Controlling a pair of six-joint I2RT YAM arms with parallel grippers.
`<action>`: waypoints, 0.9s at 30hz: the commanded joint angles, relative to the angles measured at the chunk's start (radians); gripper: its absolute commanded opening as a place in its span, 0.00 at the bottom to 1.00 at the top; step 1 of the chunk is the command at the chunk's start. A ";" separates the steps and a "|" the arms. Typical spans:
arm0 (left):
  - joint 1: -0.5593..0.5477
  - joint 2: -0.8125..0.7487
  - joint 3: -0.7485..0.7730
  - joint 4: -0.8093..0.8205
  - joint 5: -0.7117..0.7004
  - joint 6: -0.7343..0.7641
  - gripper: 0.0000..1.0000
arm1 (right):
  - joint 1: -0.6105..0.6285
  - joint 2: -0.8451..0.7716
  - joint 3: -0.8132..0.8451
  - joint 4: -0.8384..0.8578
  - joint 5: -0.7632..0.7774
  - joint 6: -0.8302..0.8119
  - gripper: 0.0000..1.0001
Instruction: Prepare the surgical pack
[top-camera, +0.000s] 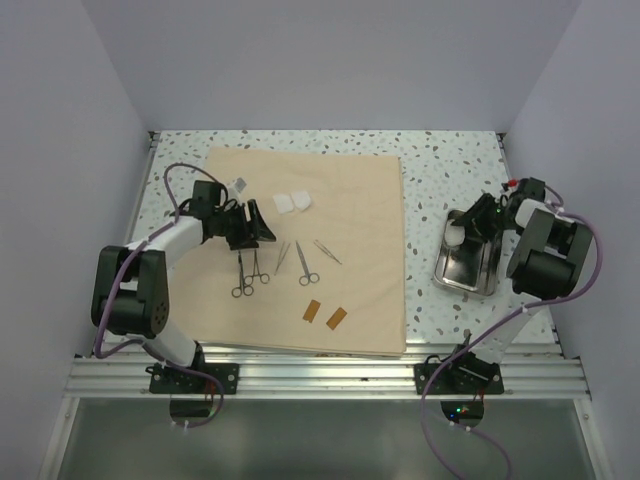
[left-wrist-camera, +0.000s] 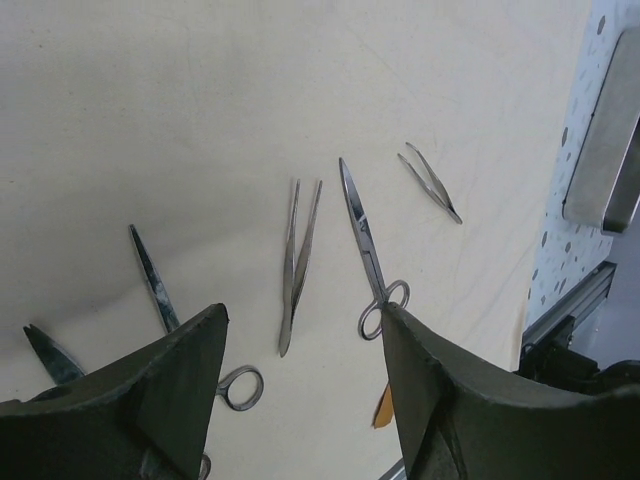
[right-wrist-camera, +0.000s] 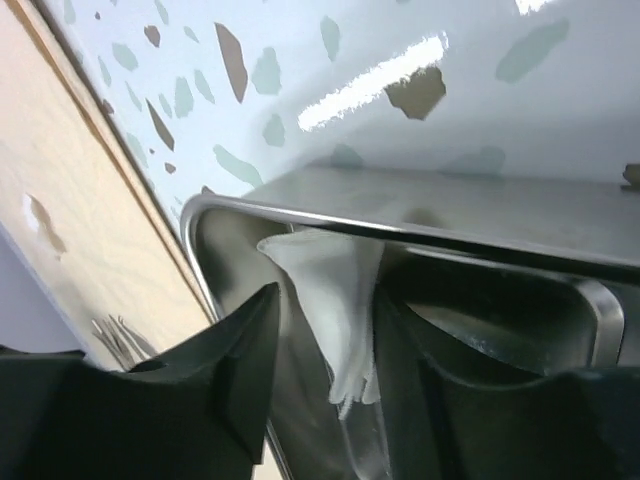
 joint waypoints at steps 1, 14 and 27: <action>-0.005 0.016 0.059 -0.028 -0.050 -0.005 0.68 | 0.023 -0.035 0.048 -0.034 0.088 0.023 0.50; -0.035 0.112 0.213 -0.057 -0.161 -0.079 0.70 | 0.075 -0.361 -0.020 -0.269 0.401 0.097 0.70; -0.058 0.383 0.510 -0.054 -0.231 -0.100 0.60 | 0.422 -0.490 -0.022 -0.244 0.215 0.123 0.68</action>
